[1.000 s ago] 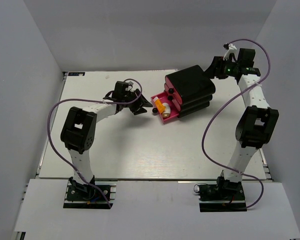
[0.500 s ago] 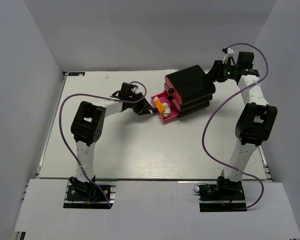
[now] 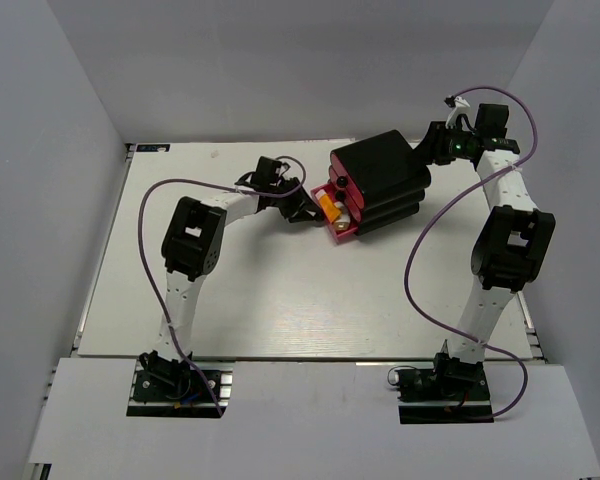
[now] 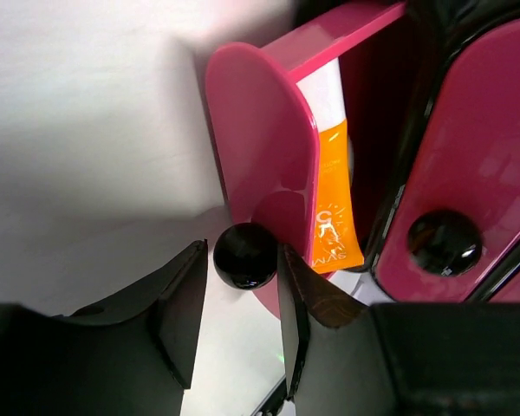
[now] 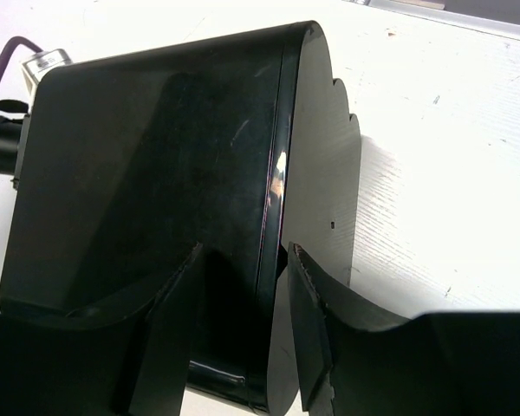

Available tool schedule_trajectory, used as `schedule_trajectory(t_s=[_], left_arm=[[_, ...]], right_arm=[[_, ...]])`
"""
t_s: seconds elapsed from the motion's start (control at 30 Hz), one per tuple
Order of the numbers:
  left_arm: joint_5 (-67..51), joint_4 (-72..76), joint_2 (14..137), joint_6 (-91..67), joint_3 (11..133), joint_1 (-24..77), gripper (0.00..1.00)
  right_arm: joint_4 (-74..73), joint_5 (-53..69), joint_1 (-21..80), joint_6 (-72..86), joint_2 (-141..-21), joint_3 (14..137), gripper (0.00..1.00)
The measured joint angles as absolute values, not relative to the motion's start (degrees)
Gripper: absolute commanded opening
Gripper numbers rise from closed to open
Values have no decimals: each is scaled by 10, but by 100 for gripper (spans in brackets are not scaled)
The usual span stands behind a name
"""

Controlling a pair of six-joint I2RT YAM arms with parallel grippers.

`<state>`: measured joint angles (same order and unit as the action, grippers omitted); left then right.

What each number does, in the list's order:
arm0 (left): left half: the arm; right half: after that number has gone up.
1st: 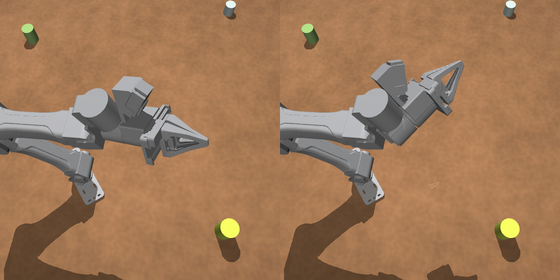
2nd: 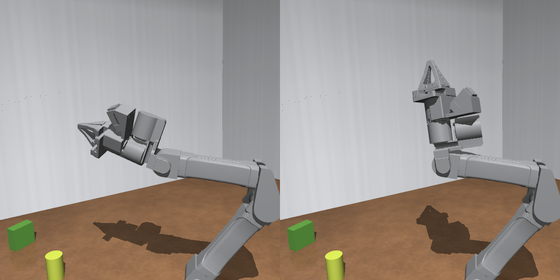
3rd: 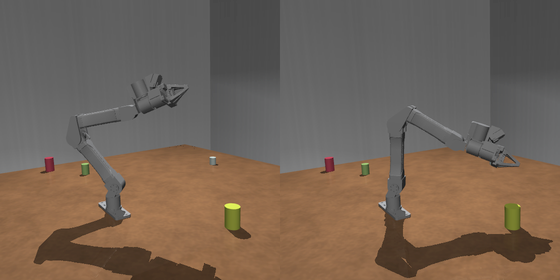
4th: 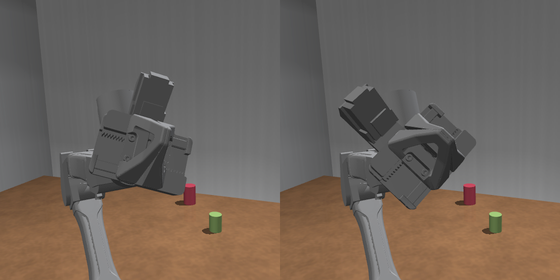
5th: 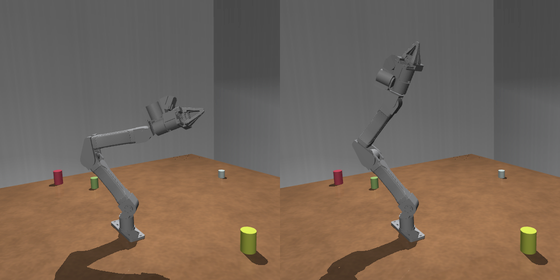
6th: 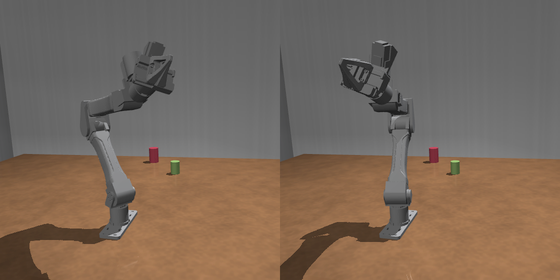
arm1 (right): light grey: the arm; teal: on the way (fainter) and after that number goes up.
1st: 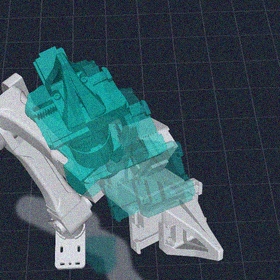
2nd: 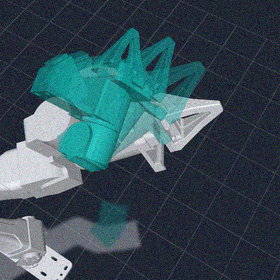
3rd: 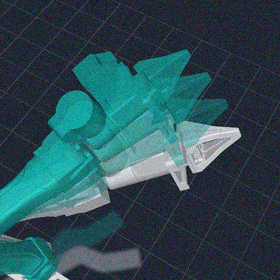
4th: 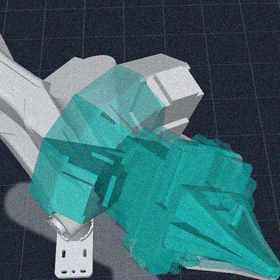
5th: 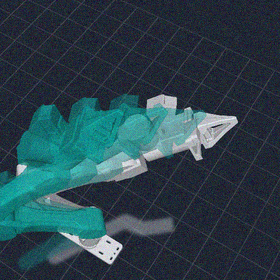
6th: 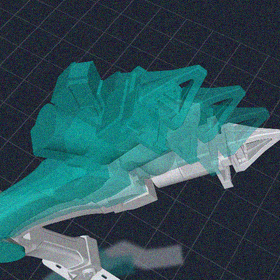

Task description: Organize the makeup

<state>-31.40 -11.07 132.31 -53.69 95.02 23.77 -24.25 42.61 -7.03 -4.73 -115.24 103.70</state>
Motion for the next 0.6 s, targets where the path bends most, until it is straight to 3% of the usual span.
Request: schedule_trajectory(t_s=[0.6], left_arm=[[-348, -107, 1431, -583, 1115, 271, 49]], right_arm=[[-247, 427, -69, -67, -1152, 1034, 48]])
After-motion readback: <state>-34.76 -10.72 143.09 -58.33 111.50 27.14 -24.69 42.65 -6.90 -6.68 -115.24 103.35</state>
